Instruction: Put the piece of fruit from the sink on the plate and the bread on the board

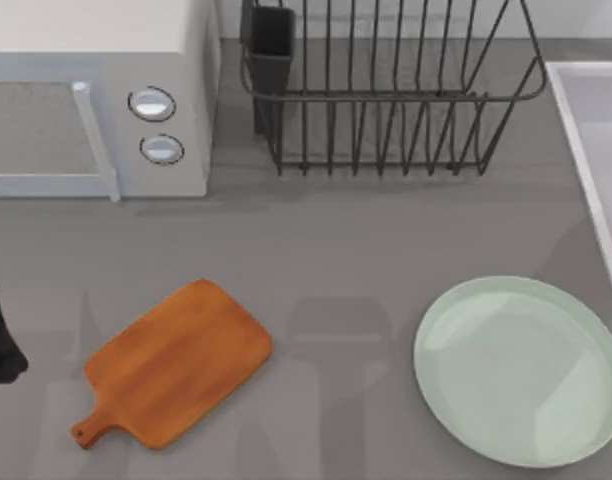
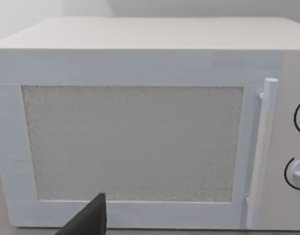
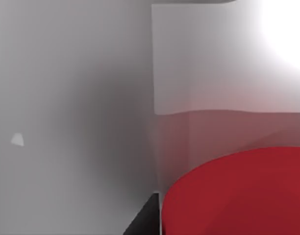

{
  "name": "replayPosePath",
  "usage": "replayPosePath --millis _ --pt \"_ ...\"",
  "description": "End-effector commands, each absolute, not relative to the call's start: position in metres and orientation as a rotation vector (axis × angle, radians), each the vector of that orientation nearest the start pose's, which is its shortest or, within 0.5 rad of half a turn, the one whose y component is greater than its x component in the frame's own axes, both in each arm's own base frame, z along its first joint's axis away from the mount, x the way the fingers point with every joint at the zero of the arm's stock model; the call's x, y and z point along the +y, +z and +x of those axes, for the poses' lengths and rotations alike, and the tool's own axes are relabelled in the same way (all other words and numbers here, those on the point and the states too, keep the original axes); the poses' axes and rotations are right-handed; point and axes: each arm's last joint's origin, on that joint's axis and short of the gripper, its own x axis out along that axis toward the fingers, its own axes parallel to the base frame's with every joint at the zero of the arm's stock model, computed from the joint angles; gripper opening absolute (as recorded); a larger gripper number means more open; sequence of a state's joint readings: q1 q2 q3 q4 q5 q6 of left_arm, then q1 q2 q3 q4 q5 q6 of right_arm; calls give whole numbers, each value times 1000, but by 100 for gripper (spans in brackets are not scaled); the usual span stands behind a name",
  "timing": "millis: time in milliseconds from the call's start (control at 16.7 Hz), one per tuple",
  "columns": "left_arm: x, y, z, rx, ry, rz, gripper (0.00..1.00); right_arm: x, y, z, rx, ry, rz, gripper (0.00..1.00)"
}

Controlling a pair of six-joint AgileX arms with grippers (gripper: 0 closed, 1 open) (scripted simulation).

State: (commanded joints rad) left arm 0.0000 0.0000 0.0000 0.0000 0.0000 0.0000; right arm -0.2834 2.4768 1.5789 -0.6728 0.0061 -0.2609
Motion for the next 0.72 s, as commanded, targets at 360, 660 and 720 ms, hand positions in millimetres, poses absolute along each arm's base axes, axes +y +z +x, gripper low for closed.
replayPosePath --millis 360,660,720 --pt "-1 160 106 0 0 0 100 -118 60 426 1519 -12 9 0" --pt "-1 160 106 0 0 0 100 -118 124 423 1532 -10 12 0" --pt "-1 160 106 0 0 0 100 -117 132 423 1526 -11 11 0"
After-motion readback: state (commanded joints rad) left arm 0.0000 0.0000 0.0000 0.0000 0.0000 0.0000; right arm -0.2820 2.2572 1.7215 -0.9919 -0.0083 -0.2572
